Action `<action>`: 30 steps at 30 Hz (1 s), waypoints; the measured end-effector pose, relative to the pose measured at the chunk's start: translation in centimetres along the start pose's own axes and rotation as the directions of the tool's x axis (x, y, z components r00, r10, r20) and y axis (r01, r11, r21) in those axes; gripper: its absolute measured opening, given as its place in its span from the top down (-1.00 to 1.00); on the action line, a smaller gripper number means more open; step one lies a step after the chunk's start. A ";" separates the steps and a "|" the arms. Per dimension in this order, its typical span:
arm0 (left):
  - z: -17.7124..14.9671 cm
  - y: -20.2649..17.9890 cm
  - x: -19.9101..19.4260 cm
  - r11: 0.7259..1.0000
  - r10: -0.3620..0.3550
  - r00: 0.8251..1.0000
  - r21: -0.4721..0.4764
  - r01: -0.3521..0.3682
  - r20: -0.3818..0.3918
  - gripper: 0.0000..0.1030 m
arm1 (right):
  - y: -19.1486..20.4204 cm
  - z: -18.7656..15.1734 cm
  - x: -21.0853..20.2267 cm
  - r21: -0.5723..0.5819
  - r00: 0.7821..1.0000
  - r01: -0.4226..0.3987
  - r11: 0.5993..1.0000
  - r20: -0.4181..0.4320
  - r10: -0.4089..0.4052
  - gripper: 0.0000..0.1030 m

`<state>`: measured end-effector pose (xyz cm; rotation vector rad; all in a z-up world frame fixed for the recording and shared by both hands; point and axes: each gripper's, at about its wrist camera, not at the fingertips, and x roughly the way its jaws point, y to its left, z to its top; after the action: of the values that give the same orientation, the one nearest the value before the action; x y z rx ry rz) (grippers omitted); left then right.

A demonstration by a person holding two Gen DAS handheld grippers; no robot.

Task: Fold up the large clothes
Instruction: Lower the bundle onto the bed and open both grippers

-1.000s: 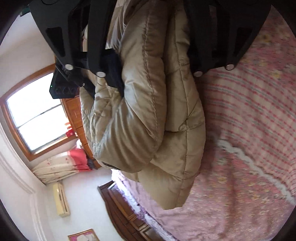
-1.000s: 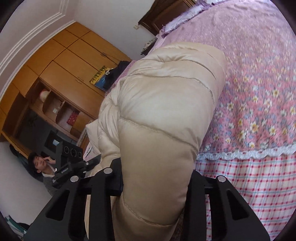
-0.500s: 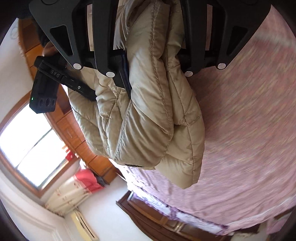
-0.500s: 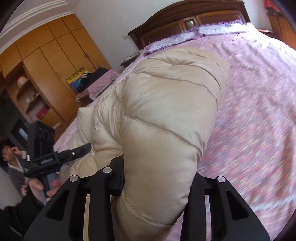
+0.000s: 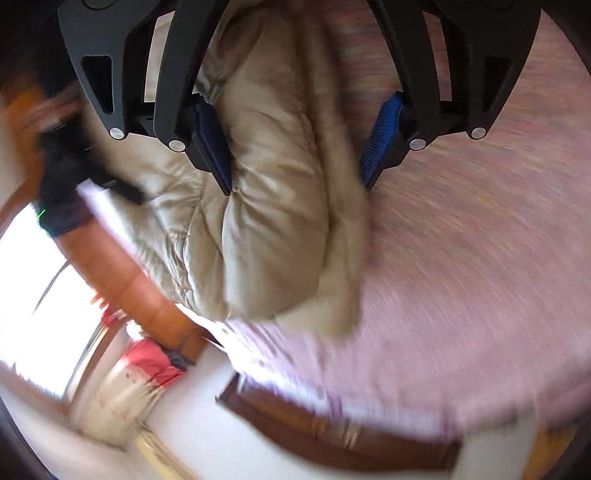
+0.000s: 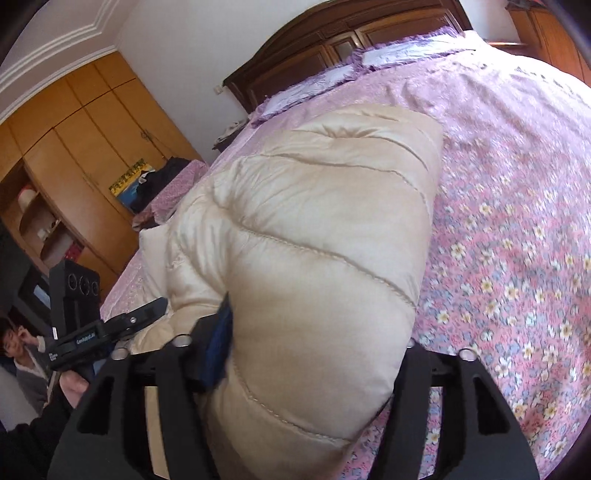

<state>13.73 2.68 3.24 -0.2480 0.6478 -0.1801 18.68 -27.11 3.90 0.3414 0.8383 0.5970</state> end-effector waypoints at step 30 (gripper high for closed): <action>-3.2 -5.4 -13.6 0.968 0.208 0.971 0.121 -0.222 0.117 0.57 | 18.2 -9.2 -8.1 -0.200 0.891 0.443 0.874 0.208 -0.404 -0.16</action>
<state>0.63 0.22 10.11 -0.0564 0.5525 -0.0015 0.85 -17.32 12.04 -0.0257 0.6479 0.2480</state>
